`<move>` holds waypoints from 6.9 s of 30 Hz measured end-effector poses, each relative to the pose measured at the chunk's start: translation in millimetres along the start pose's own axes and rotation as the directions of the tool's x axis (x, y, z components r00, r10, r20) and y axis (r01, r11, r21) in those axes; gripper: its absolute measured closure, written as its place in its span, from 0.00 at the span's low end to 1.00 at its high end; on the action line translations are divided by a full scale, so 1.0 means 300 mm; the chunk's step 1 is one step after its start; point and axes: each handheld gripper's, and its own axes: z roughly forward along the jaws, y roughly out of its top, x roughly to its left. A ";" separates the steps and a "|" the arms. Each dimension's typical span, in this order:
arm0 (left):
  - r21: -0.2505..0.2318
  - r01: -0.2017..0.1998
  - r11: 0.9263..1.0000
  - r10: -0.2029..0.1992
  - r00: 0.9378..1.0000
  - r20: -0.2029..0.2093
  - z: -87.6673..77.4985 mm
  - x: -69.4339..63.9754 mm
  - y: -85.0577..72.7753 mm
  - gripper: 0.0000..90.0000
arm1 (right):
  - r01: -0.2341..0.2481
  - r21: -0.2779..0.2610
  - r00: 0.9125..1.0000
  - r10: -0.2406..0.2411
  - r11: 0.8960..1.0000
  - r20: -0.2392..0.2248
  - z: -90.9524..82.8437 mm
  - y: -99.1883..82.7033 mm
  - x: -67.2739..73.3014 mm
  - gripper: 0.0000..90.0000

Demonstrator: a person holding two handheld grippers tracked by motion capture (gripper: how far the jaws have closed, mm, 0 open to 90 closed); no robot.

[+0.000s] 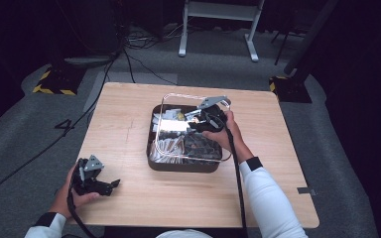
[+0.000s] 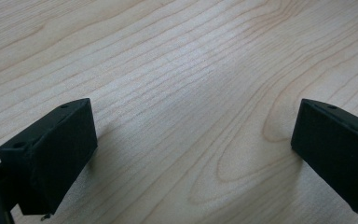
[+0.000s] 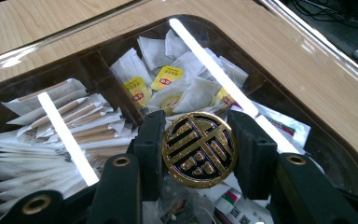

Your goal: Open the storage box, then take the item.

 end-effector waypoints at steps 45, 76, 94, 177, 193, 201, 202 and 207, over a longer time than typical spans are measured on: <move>0.000 0.001 1.000 -0.001 1.000 -0.001 0.000 0.000 0.000 0.00 | -0.074 -0.027 0.992 0.077 0.997 0.100 -0.304 -0.265 -0.189 0.66; 0.000 0.000 1.000 0.000 1.000 -0.001 0.000 0.000 0.000 0.00 | -0.162 -0.013 0.974 0.162 0.987 0.159 -0.433 -0.468 -0.290 0.66; 0.000 0.001 1.000 -0.001 1.000 -0.001 0.000 0.000 0.000 0.00 | -0.199 0.005 0.966 0.195 0.980 0.170 -0.441 -0.559 -0.311 0.66; 0.002 -0.004 1.000 0.004 1.000 0.004 0.000 0.002 0.001 0.00 | -0.236 -0.024 0.963 0.237 0.971 0.126 -0.294 -0.570 -0.281 0.30; 0.001 -0.003 1.000 0.003 1.000 0.003 0.000 0.002 0.001 0.00 | -0.135 -0.093 0.989 0.140 0.986 0.053 -0.224 -0.307 -0.219 0.34; 0.002 0.000 1.000 0.000 1.000 -0.004 -0.002 0.000 -0.001 0.00 | -0.115 -0.080 0.993 0.116 0.990 0.007 -0.137 -0.208 -0.177 0.34; 0.003 0.002 1.000 -0.002 1.000 -0.003 -0.002 0.000 -0.001 0.00 | -0.101 -0.068 0.995 0.102 0.993 0.008 -0.108 -0.183 -0.164 0.34; 0.003 0.002 1.000 -0.002 1.000 -0.003 -0.003 0.000 -0.002 0.00 | -0.096 -0.053 0.995 0.096 0.994 0.002 -0.050 -0.139 -0.147 0.34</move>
